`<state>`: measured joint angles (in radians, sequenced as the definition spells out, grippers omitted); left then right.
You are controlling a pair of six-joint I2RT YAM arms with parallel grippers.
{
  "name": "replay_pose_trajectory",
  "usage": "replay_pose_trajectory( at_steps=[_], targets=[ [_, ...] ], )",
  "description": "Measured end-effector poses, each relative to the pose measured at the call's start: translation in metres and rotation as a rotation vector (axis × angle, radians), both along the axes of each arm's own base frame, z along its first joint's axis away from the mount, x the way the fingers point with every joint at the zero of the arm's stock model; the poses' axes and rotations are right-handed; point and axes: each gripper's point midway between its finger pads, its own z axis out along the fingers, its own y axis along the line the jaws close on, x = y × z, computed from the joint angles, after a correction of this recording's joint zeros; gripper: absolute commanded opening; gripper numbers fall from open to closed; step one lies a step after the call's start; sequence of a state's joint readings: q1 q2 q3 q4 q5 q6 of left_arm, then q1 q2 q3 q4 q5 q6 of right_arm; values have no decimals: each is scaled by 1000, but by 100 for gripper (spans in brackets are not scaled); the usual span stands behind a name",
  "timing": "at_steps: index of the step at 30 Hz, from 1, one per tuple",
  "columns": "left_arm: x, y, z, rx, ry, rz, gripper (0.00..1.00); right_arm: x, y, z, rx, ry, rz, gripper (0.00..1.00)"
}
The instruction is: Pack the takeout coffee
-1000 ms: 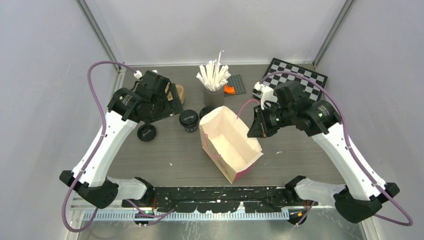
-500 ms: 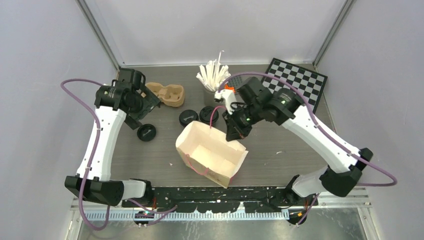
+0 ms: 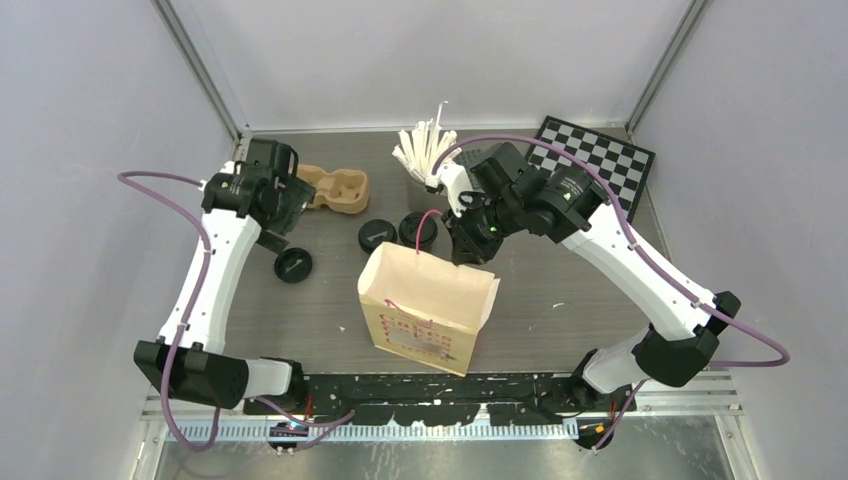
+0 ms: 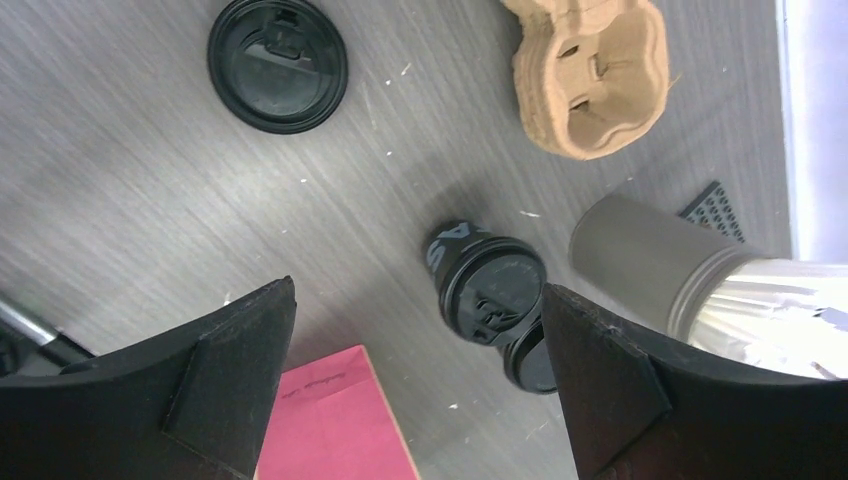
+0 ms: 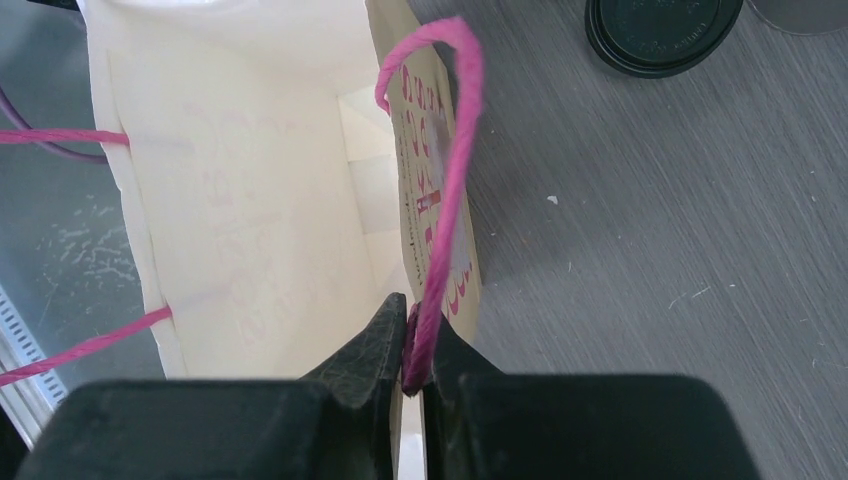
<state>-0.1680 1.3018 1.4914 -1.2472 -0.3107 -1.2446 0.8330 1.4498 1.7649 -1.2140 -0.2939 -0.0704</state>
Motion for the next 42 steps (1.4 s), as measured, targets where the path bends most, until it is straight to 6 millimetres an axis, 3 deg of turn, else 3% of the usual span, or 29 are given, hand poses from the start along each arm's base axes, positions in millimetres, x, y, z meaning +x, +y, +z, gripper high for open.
replay_pose_trajectory(
  at_steps=[10, 16, 21, 28, 34, 42],
  targets=[
    [52, -3, -11, 8, 52, 77, 100, 1, 2, -1, -17, -15, -7, 1],
    [70, -7, -22, -15, 61, 124, 83, 14, 10, 9, -17, -46, -33, 1],
    [89, -10, -25, -31, 42, 159, 76, 26, 17, 16, -17, -68, -54, 31],
    [135, -8, -43, -8, 44, 205, 71, 27, 11, 12, -50, -49, -102, 58],
    [158, -7, -58, -6, 42, 237, 65, 17, -1, 18, -30, -35, -154, 60],
    [181, 3, -80, 5, 54, 286, 59, -6, -29, 59, 105, -77, -244, 60]
  ],
)
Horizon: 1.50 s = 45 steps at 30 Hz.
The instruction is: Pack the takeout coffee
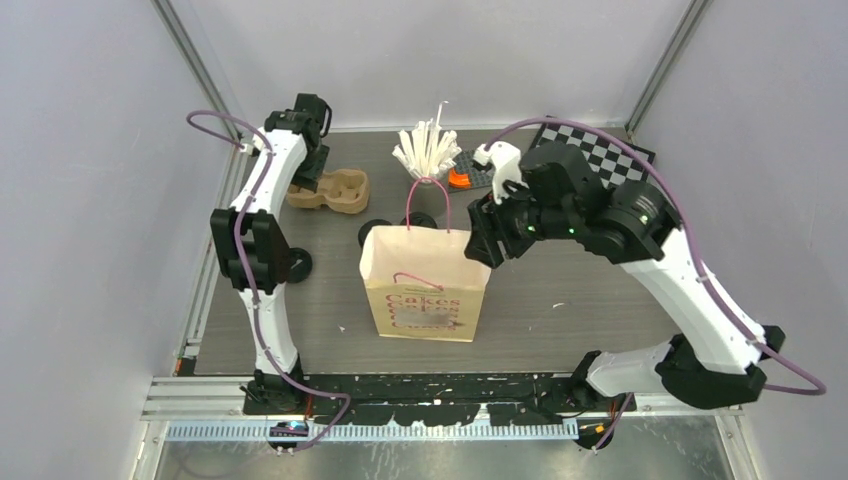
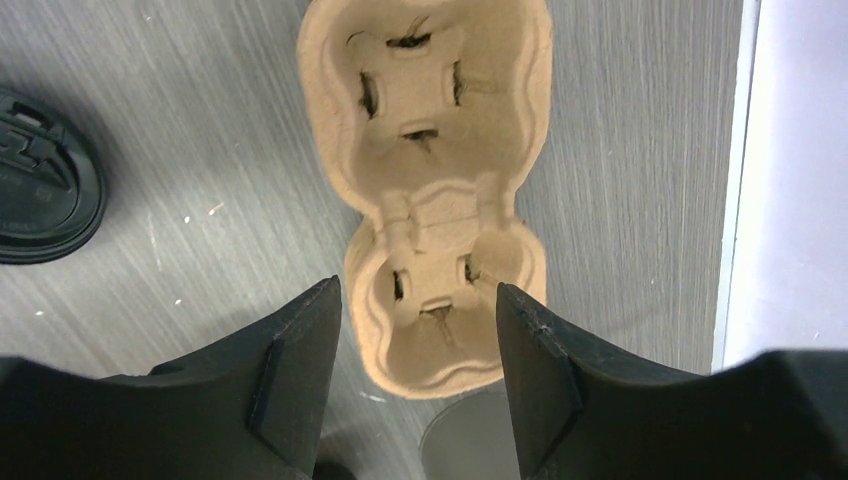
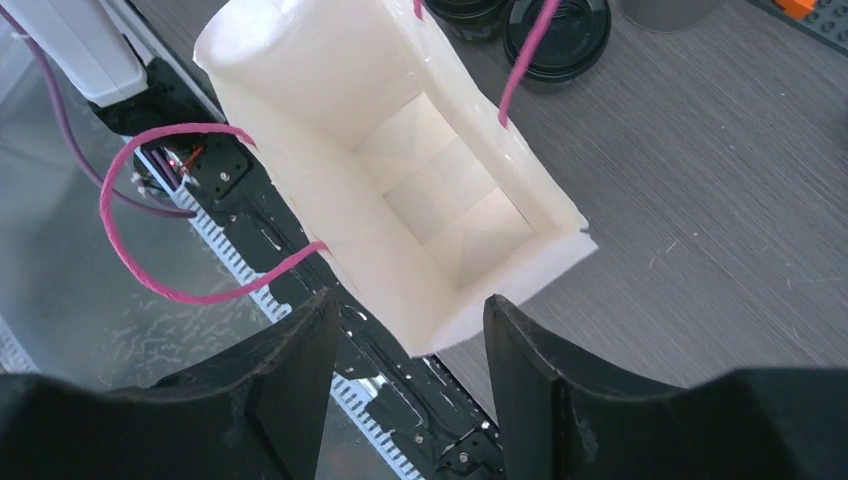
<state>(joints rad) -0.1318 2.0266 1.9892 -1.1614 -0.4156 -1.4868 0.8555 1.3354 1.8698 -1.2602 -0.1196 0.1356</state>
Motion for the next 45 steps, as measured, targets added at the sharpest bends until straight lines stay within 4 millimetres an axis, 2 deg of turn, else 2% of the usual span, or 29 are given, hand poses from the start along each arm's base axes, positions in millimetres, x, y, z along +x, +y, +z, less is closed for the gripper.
replay_pose_trajectory(
  at_steps=[5, 10, 22, 28, 35, 45],
  targets=[
    [15, 3, -10, 10, 3, 11, 58, -7, -19, 14, 70, -53, -73, 60],
    [21, 2, -19, 6, 15, 14, 58, -1, -31, 26, 93, -115, -142, 60],
    [23, -3, -44, -26, 57, 27, 50, 13, -31, 21, 61, -125, -197, 60],
    [27, -5, -47, -45, 52, 25, 45, 14, -31, 19, 55, -124, -200, 60],
    [28, -2, -48, -47, 51, 31, 45, 15, -30, 18, 49, -122, -201, 60],
    [33, -1, -63, -47, 74, 33, 45, 14, -32, 16, 41, -117, -202, 60]
  ],
)
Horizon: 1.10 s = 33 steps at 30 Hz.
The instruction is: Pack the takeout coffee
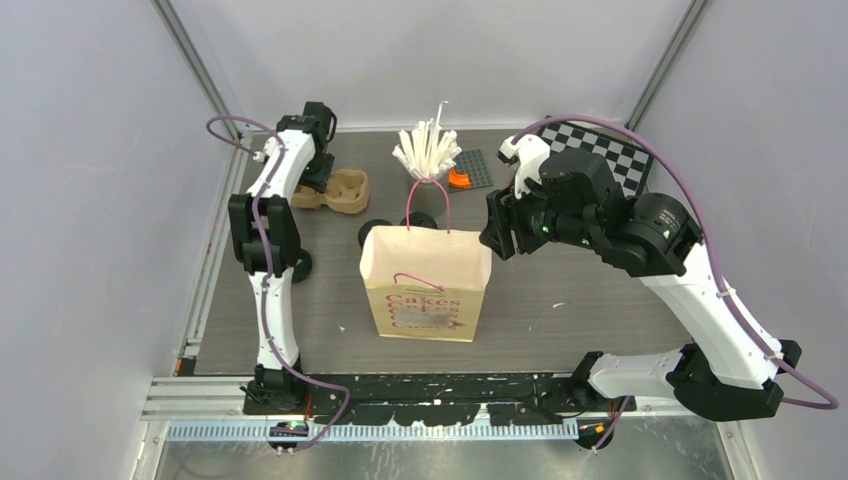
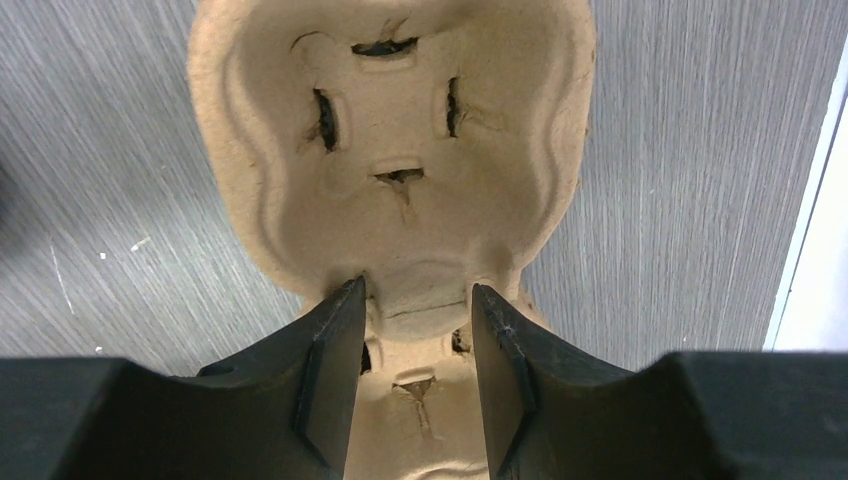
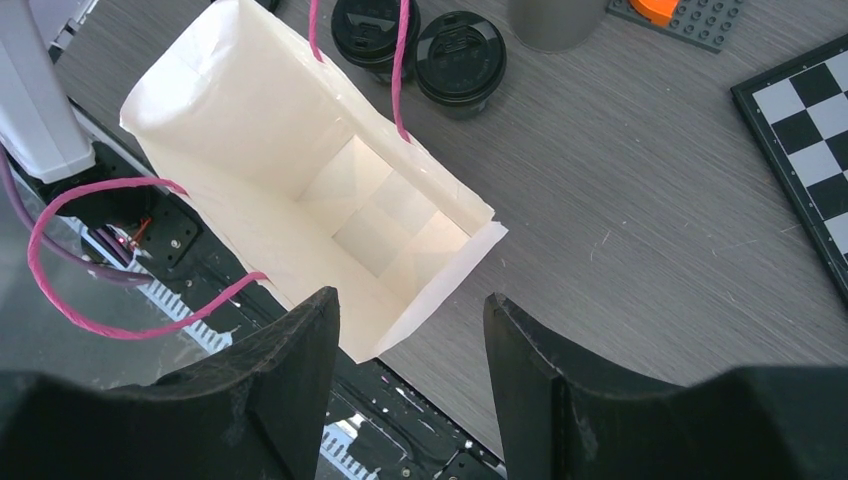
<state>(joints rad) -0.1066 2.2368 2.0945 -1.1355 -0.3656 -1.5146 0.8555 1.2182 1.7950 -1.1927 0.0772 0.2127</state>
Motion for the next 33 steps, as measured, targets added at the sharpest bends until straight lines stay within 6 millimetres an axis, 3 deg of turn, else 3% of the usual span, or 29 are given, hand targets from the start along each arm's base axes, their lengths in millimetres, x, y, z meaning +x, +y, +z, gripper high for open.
replay_pose_trajectory(
  at_steps=[9, 15, 19, 25, 33],
  targets=[
    [2, 1, -2, 1, 11, 3, 46, -1, -1, -2, -8, 6, 0, 60],
    [3, 1, -2, 0, 13, 2, 37, 0, 0, -5, -16, 14, 1, 60],
    [3, 1, -1, -1, 14, 2, 40, 1, 1, -7, -24, 17, 3, 60],
    [5, 3, 0, -1, 12, 4, 54, 2, 2, -7, -28, 16, 5, 60],
    [6, 5, -2, -12, 23, 8, 48, 3, 2, -9, -41, 11, 14, 60]
  ],
)
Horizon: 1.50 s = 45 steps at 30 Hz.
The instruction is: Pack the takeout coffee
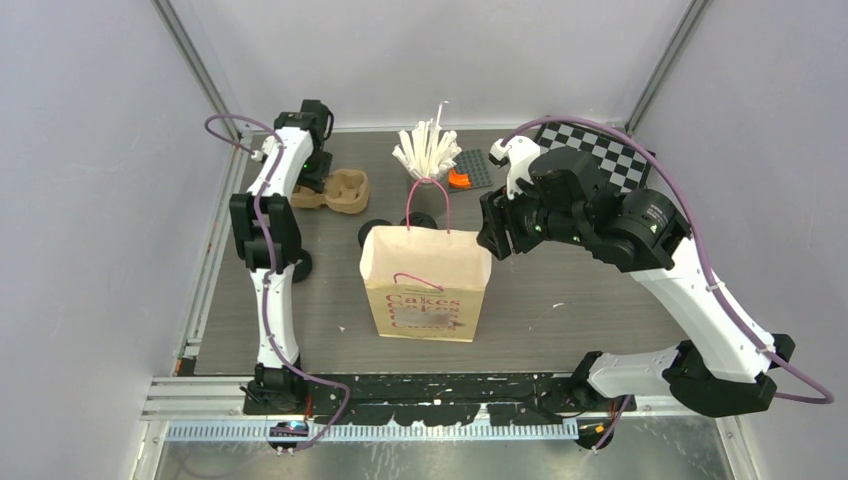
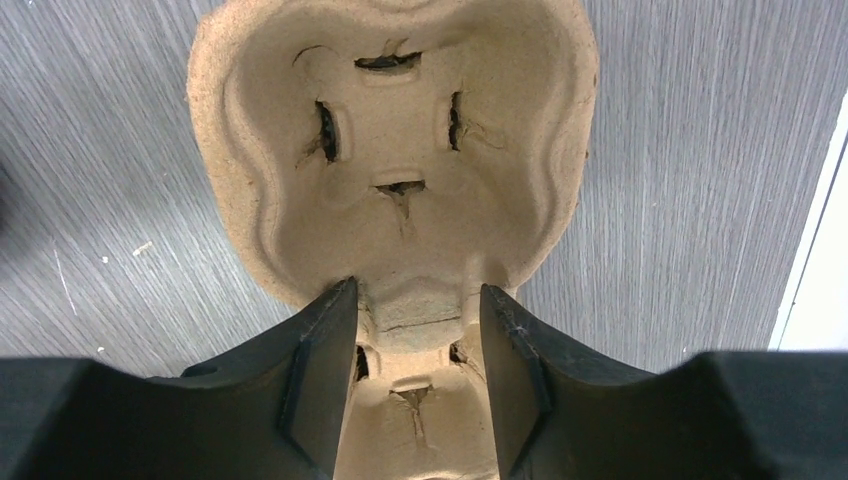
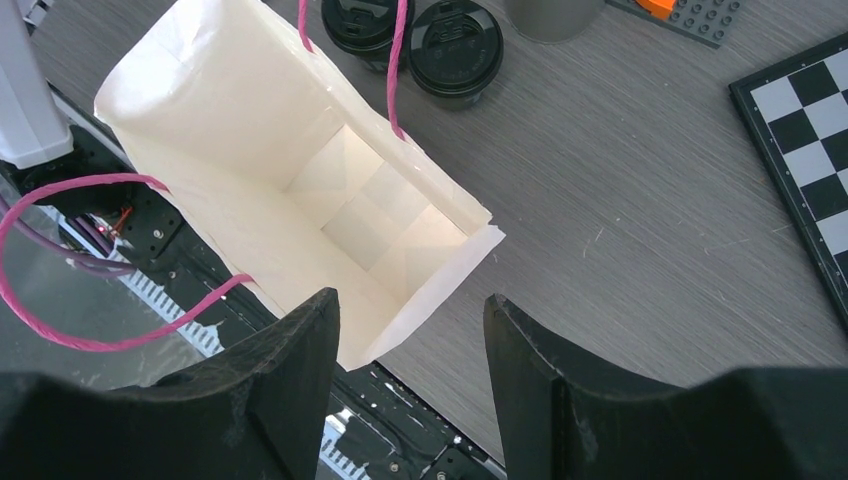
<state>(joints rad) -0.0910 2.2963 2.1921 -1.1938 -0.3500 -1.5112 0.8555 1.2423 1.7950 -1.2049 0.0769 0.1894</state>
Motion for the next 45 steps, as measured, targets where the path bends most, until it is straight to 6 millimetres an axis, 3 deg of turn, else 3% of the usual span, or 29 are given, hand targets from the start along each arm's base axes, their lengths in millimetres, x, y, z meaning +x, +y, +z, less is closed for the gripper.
replay_pose_trajectory(
  at_steps=[9, 31, 37, 45],
  targets=[
    [-3, 0, 0, -4, 13, 4, 36, 2, 2, -4, -21, 0, 11, 60],
    [-9, 2, 15, 10, 18, -20, 33, 0, 0, -16, -56, 12, 35, 60],
    [-10, 4, 40, 38, -12, -82, 34, -4, -4, -14, -40, 0, 36, 60],
    [-21, 2, 98, 86, -115, -287, 34, -4, -3, -10, 7, -8, 9, 61]
  ],
)
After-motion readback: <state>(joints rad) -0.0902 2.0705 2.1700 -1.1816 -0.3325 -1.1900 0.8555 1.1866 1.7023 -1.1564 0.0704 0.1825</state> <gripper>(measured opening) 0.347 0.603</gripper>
